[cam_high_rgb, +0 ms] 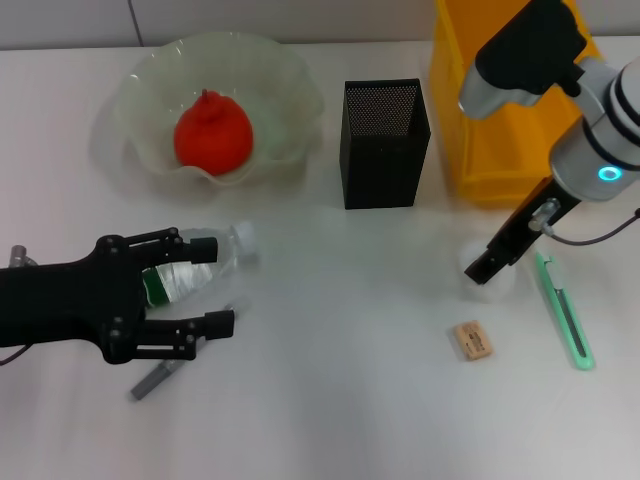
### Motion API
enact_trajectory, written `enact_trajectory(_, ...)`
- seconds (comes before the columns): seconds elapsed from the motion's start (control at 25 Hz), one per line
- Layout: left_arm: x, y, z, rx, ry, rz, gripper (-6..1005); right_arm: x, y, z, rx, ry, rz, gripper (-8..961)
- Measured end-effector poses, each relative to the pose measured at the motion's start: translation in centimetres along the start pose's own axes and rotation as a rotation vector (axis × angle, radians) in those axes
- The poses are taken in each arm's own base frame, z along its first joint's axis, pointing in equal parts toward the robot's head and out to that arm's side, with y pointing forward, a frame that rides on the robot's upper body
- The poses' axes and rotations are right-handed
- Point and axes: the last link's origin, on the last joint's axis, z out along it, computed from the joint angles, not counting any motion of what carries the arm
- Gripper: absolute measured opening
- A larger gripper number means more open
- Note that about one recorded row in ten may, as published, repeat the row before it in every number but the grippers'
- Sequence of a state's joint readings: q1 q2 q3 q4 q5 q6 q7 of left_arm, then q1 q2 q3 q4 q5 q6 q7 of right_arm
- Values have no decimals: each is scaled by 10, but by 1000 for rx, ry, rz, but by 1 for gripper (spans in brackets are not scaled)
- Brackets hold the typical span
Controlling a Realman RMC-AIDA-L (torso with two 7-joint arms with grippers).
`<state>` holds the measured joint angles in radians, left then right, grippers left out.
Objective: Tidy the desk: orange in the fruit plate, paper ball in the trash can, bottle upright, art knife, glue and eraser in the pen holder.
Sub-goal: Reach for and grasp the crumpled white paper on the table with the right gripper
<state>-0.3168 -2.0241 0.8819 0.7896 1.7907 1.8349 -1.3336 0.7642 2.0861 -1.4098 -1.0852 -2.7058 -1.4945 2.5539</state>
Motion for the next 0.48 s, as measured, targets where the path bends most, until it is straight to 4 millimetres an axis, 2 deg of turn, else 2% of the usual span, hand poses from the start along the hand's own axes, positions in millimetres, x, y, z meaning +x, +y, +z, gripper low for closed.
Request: enact_trajectory(0.48, -1, -4, 1, 15, -4, -11, 863, -7, 4, 11, -11, 7, -23, 662)
